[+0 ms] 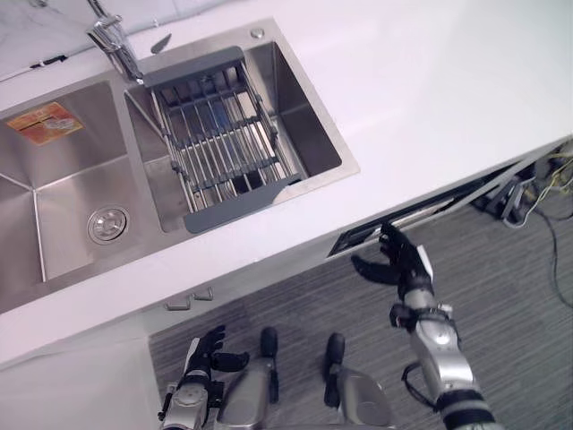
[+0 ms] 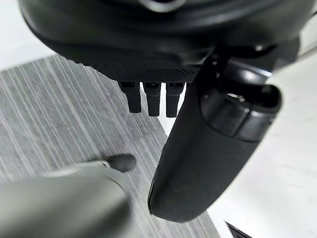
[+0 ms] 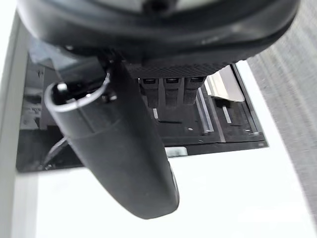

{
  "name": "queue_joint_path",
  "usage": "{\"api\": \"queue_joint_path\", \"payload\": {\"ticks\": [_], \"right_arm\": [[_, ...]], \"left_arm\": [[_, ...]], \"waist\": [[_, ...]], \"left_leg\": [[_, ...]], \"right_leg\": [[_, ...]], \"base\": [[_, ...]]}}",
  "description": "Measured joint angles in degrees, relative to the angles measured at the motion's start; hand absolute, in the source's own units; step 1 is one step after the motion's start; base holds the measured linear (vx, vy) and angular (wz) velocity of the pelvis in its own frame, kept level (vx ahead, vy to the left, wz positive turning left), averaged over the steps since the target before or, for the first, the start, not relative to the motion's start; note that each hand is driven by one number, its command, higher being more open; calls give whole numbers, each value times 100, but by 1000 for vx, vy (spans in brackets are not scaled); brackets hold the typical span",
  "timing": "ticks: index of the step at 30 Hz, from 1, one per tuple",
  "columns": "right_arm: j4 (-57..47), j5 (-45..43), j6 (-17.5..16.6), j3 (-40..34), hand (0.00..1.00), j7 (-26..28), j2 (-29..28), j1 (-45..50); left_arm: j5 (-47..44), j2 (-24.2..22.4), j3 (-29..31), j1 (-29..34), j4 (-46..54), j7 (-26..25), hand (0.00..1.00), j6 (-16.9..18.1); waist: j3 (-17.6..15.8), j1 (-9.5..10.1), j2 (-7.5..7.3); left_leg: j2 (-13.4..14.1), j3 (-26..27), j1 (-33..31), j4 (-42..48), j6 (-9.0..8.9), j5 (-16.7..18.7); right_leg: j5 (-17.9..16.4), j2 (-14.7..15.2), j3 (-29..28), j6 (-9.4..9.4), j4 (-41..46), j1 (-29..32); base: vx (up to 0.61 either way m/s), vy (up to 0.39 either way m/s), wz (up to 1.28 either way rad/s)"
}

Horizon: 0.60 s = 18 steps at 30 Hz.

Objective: Walk over to the sink, pick up the cup, carry it to the dishwasher, place the cup inside the dishwasher, then close the dishwasher door

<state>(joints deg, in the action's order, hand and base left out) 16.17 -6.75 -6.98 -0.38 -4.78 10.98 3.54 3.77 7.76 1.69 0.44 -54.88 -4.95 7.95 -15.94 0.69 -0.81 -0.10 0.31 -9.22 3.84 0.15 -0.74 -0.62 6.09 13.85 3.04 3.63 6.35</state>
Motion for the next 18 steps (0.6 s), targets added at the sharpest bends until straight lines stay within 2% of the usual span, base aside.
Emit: {"api": "queue_joint_path", "payload": {"ticks": [3, 6, 11, 18], "right_arm": [[23, 420, 0, -295, 90, -3, -286, 585], [268, 645, -2, -510, 90, -31, -449, 884], [1441, 634, 0, -694, 90, -62, -700, 894], [2760, 618, 22, -1037, 90, -134, -842, 865]], "left_arm": [[78, -71, -51, 64, -19, 9, 90, -6], [76, -134, -103, 126, -132, 20, 90, -8], [68, -150, -107, 260, -178, 42, 90, -12], [45, -149, -101, 347, -208, 44, 90, -21]], "waist": [[223, -12, -97], [455, -19, -109], [751, -26, -129], [917, -27, -139]], "left_leg": [[-73, -143, 223, -145, 24, -29], [-131, -175, 391, -273, 49, -55], [-144, -195, 605, -442, 59, -112], [-132, -236, 957, -809, 35, -267]], "right_leg": [[-45, 30, 162, 51, -98, -271], [-84, 84, 201, 97, -112, -407], [-97, 90, 229, 107, -169, -573], [-125, 89, 271, 109, -167, -771]], "base": [[68, 0, 26], [47, 33, 10], [6, 10, 2], [-8, -1, 3]]}}
